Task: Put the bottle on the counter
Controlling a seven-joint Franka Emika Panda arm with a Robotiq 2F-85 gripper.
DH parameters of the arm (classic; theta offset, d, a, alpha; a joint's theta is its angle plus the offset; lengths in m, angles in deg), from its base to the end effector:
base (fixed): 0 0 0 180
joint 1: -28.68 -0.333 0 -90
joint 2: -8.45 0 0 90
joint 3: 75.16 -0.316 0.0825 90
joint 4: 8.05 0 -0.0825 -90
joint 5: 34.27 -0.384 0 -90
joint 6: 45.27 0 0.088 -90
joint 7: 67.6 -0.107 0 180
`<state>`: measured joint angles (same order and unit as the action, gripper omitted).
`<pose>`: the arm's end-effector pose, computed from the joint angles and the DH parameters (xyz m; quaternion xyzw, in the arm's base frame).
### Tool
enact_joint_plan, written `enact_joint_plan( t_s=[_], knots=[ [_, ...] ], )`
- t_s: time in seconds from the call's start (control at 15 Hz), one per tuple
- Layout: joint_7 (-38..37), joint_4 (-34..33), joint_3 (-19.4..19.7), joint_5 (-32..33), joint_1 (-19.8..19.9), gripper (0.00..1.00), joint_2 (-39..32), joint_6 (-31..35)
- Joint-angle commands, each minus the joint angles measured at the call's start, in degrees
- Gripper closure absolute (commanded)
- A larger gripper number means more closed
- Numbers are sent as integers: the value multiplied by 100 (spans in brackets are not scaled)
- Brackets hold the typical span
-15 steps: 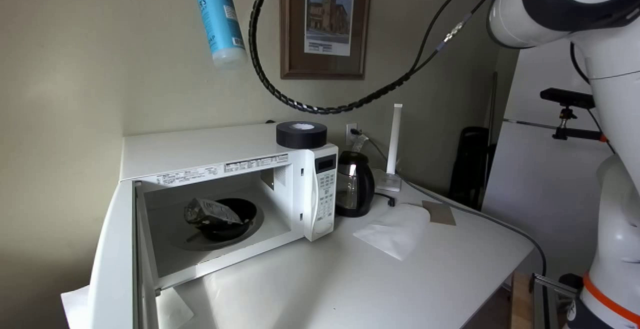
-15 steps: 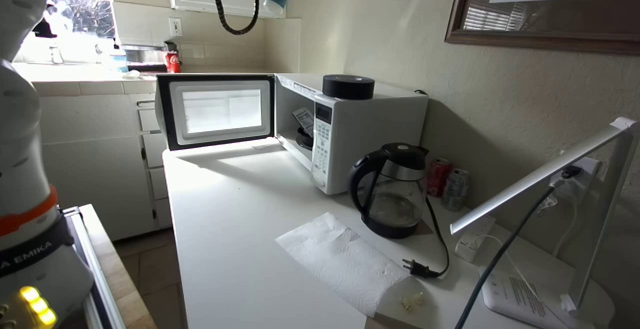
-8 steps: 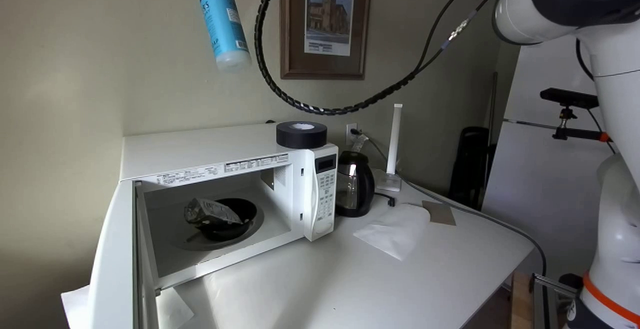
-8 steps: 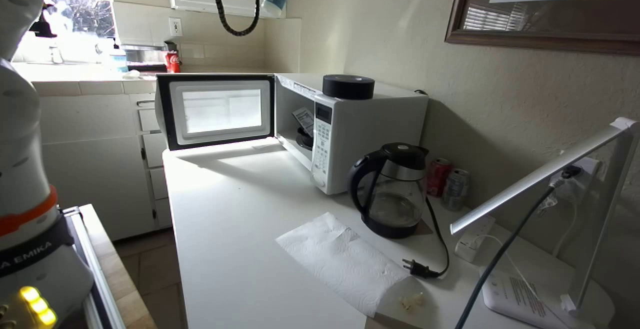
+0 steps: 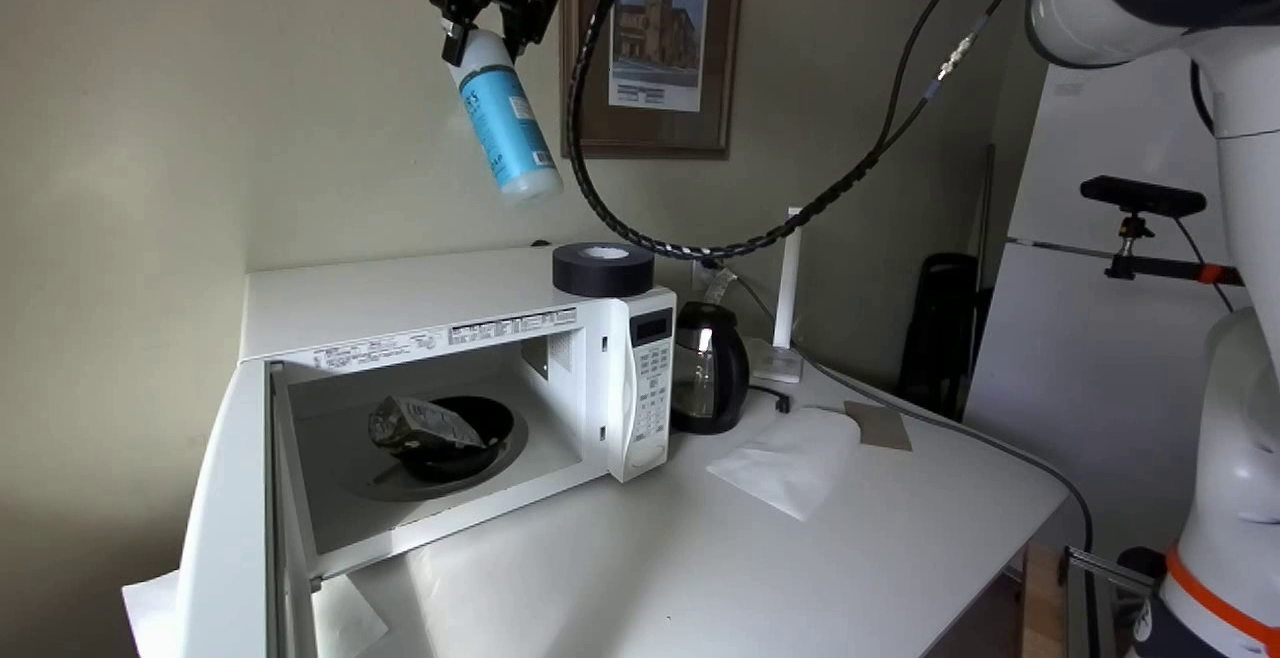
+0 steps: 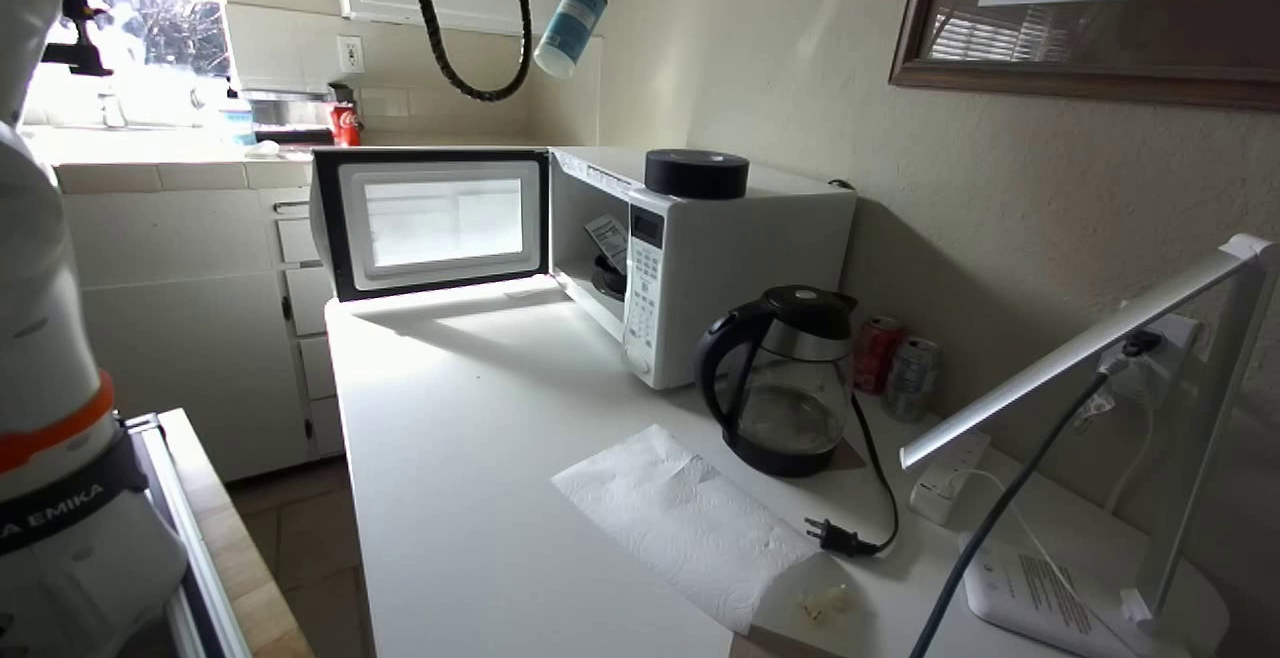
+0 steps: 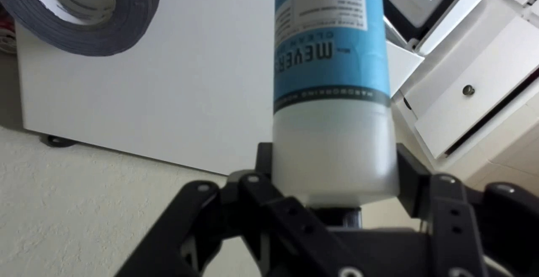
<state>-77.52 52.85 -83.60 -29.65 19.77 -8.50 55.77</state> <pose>0.6293 0.1679 0.7106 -0.9776 -0.0556 -0.2012 0.0282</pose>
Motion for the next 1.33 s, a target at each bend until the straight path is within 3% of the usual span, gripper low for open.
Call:
enact_joint_plan(
  t_s=[0.0,0.27,0.53,0.87,0.93,1.07,1.27],
  knots=[
    [-51,1397,71,65,124,57,881,-177],
    [-550,2493,119,116,154,57,1522,-223],
    [-1952,3658,112,882,122,57,2103,272],
    [-3636,5103,-15,1781,216,57,2817,438],
    [-3038,4252,10,1484,208,32,2287,175],
    [-3412,4719,-28,1647,231,32,2527,251],
    [-3499,4901,-42,1670,250,32,2673,299]
  ],
)
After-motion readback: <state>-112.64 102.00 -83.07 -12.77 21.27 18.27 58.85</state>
